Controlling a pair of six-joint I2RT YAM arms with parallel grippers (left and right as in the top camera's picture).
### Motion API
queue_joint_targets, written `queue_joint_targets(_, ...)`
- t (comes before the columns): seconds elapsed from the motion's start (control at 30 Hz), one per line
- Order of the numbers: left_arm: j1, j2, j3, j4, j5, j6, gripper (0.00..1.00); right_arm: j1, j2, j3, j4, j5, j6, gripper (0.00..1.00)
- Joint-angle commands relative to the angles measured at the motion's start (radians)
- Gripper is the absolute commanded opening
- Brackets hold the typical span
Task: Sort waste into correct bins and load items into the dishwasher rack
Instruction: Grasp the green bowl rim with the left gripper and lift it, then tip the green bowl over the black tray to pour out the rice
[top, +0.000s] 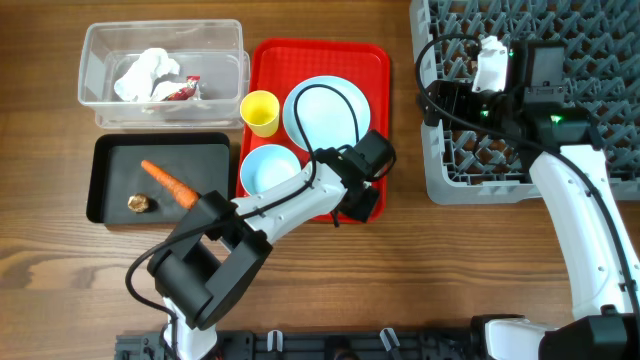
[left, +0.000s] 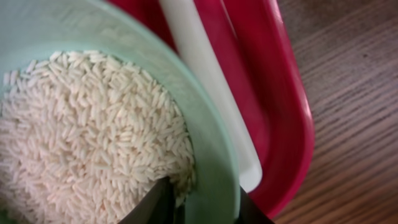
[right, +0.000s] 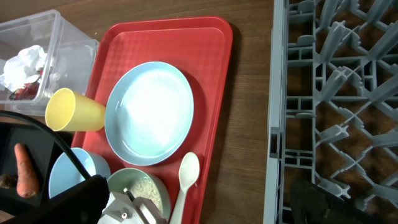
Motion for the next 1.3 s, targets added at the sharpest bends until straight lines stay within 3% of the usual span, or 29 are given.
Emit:
queue_joint_targets(0.0,-0.003,0.010,0.012,0.008,-0.047,0.002,0.18,-0.001,0.008,-0.010,-0.001,0.013,-0.019,0.95)
queue_joint_targets(0.3,-0.003,0.009,0.063,-0.012,-0.047,0.002,0.04,-0.001,0.008,-0.010,-0.001,0.013,-0.018,0.95)
queue_joint_targets(0.5,-0.003,0.009,0.150,-0.066,-0.047,0.001,0.04,-0.001,0.008,-0.010,-0.002,0.013,-0.019,0.95)
queue_joint_targets(0.73,0.039,-0.050,0.229,-0.139,-0.039,-0.161,0.04,-0.001,0.008,-0.010,0.000,0.013,-0.021,0.95)
queue_joint_targets(0.93,0.225,-0.173,0.232,-0.244,0.096,-0.322,0.04,-0.001,0.008,-0.009,0.002,0.013,-0.021,0.96)
queue_joint_targets(1.1,0.443,-0.225,0.232,-0.256,0.266,-0.321,0.04,-0.001,0.008,-0.010,0.000,0.013,-0.021,0.96)
queue_joint_targets(1.27,0.523,-0.227,0.232,-0.285,0.304,-0.309,0.04,-0.001,0.008,-0.010,0.000,0.013,-0.021,0.95)
